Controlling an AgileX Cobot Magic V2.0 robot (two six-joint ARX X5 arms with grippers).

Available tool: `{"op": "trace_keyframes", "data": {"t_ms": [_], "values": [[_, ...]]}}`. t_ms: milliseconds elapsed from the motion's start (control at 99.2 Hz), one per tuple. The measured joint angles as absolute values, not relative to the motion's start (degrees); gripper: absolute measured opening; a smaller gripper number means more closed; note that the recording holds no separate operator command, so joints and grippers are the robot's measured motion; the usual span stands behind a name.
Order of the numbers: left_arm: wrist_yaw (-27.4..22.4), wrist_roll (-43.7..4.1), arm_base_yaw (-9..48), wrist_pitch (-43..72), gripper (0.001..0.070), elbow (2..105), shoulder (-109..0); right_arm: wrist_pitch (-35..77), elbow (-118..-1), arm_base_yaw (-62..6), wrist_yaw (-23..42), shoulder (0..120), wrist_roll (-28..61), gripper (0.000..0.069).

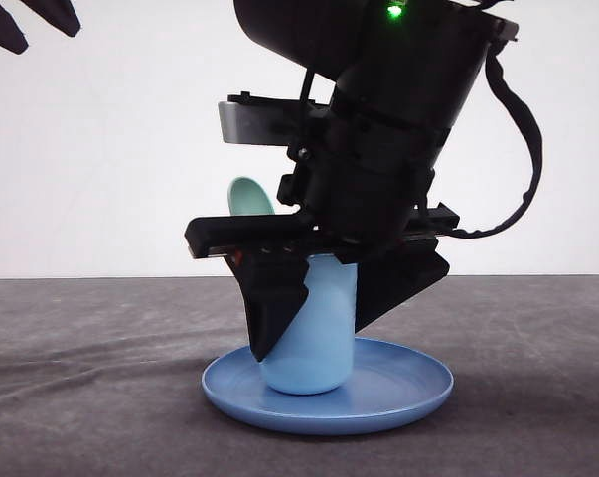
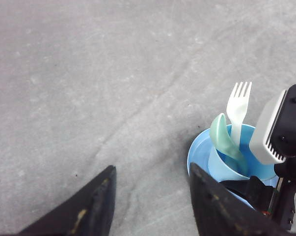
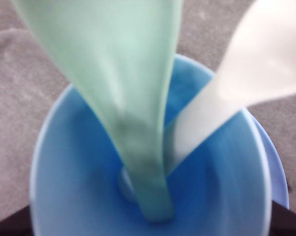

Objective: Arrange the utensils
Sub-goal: 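Lower the cup onto the center of the blue plate with the right gripper, then open the right gripper and raise it off the cup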

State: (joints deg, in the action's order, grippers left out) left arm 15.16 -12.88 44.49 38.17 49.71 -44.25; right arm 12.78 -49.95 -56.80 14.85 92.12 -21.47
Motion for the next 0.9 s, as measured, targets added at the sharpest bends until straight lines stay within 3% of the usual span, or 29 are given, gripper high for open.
{"op": "trace_keyframes", "data": {"t_ms": [202,423,897], "values": [[15.2,-12.9,44.5,38.4,0.0280,49.7,-44.2,12.8,-50.0,-56.8,14.8,92.1,-21.5,0.0418],[15.2,-12.9,44.5,38.5,0.0280,49.7,-44.2,14.8,-50.0,-56.8,14.3,92.4,-21.5,0.0561],[15.2,-12.9,44.5,38.5,0.0280,49.7,-44.2,26.2,-50.0,-57.3,9.8,80.1,-21.8,0.0615]]}}
